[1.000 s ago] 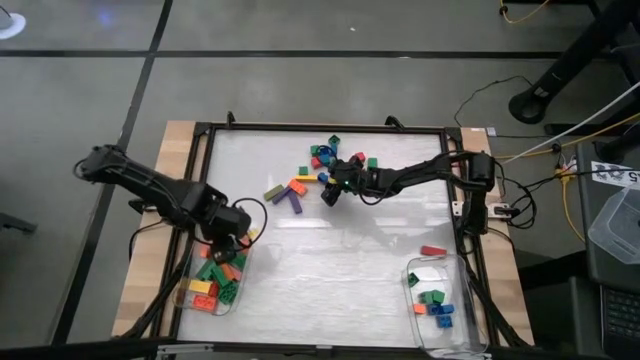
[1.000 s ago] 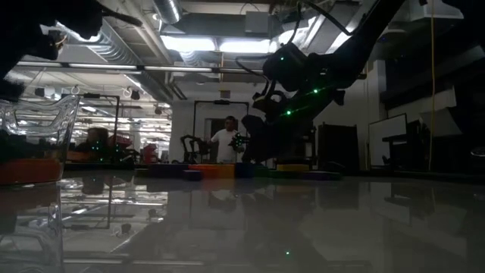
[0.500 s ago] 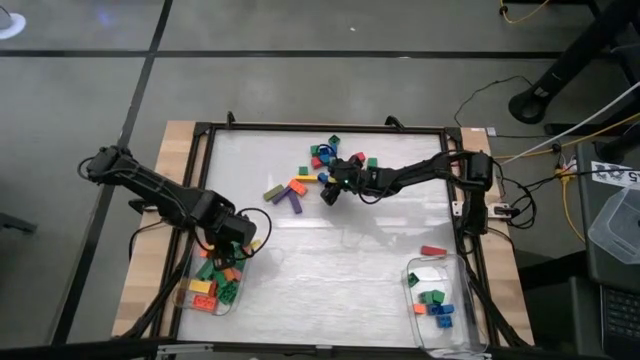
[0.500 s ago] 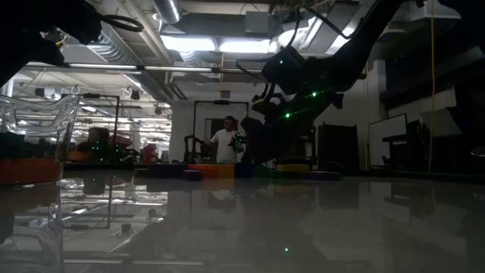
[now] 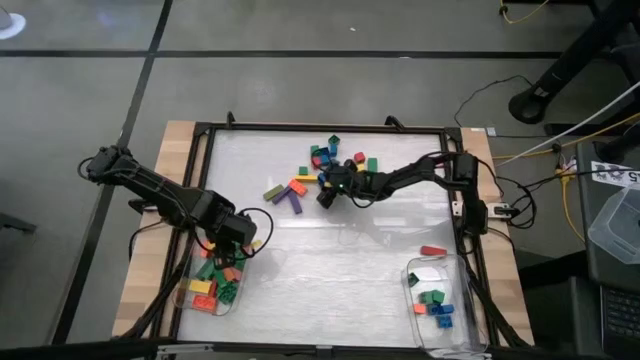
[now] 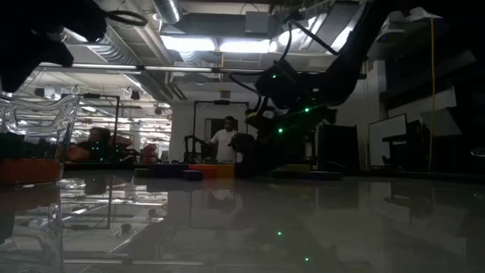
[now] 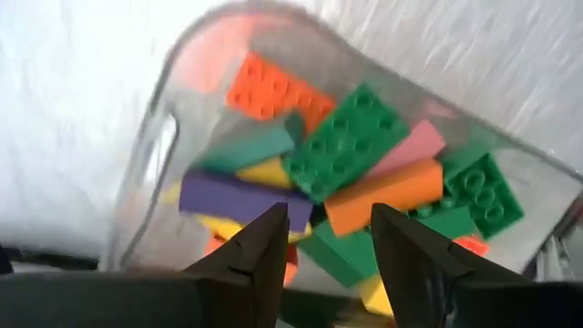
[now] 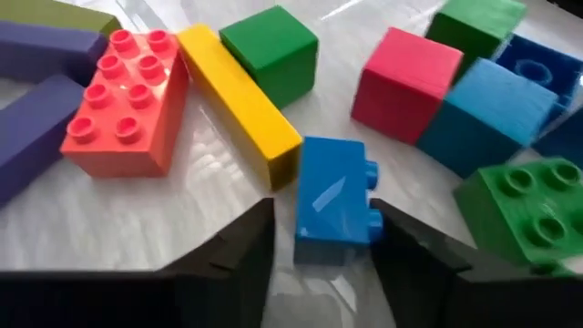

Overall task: Sort blocks by size
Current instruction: Put the small blue game piece into the right transparent bin

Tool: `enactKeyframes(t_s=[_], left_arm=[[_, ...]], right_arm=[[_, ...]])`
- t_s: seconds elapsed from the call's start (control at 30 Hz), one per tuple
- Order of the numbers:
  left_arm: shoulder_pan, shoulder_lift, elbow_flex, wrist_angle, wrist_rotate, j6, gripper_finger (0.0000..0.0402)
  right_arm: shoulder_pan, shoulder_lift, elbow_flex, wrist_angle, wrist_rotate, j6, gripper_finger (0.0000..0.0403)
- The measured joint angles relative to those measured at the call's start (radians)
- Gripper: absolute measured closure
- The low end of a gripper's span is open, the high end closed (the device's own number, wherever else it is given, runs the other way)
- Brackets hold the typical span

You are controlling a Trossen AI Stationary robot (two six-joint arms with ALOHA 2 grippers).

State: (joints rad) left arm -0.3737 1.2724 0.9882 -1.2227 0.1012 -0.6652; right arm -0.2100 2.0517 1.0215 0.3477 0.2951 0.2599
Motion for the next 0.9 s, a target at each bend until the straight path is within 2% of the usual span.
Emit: enactKeyframes(t_s=[0.17, 0.3, 0.47, 0.73, 0.83, 0.9], left_arm=[[0.0, 0.0, 0.0, 0.077, -0.069, 0.041, 0.0264], [0.003, 0.0, 0.0, 0.162, -0.145, 0.072, 0.0268], [0.025, 0.0, 0.0, 0.263, -0.241, 0.102, 0.0268], [0.119, 0.0, 0.0, 0.386, -0.341, 0.204, 0.0268], [0.156, 0.0, 0.0, 0.424, -0.35, 0.244, 0.0268], [0.179, 0.0, 0.0, 0.442, -0.351, 0.262, 0.0268]], right_arm=[[0.0, 0.003, 0.029, -0.016, -0.045, -0.031, 0.0312], [0.0, -0.01, 0.081, -0.125, -0.156, -0.031, 0.0312], [0.001, -0.053, 0.214, -0.489, -0.291, -0.032, 0.0312], [0.038, -0.073, 0.538, -1.115, -0.655, -0.029, 0.0312], [0.086, -0.073, 0.663, -1.279, -0.724, -0.029, 0.0312], [0.122, -0.073, 0.748, -1.39, -0.724, -0.029, 0.0312]])
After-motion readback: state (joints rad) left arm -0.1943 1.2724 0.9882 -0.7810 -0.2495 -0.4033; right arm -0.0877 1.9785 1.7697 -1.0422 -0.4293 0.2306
